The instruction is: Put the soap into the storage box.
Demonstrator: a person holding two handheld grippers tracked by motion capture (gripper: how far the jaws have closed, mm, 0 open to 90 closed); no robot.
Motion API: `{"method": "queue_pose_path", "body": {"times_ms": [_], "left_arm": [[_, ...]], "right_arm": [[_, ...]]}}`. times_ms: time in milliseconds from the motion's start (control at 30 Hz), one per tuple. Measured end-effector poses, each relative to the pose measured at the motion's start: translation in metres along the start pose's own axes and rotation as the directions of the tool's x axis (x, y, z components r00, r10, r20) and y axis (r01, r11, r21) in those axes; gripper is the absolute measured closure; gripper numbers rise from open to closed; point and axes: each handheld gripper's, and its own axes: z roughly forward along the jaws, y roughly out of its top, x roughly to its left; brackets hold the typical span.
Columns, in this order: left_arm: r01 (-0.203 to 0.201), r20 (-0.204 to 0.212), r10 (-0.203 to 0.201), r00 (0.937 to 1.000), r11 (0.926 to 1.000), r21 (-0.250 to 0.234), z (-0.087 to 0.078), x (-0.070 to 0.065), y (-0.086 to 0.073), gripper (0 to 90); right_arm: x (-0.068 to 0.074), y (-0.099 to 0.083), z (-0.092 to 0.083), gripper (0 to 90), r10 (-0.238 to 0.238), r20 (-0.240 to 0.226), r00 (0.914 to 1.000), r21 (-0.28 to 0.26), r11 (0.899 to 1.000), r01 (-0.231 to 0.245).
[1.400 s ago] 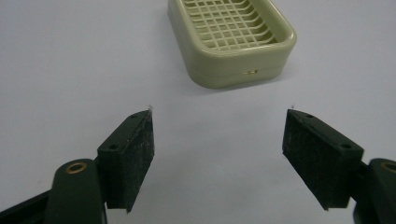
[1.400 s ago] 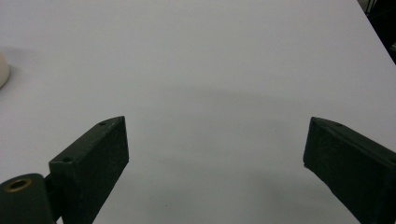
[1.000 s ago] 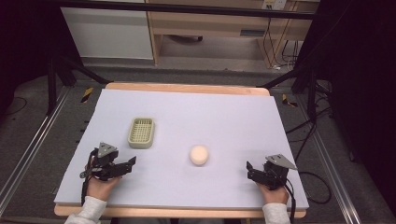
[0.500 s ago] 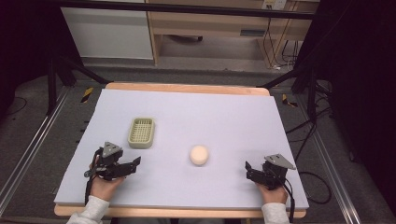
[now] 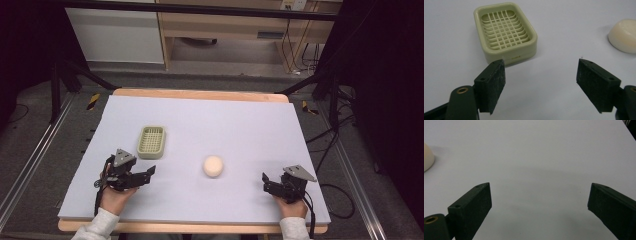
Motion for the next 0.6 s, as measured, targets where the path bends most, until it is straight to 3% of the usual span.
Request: {"method": "queue_pose_path", "body": {"times_ms": [600], "left_arm": [[-0.019,0.028,0.019,0.9994,0.9998,-0.009,0.004,-0.012,0.017,22.8]], "right_arm": [[0.001,0.000,0.003,5.3,-0.014,-0.017,0.9997,-0.004,1.000,0.014]]}}
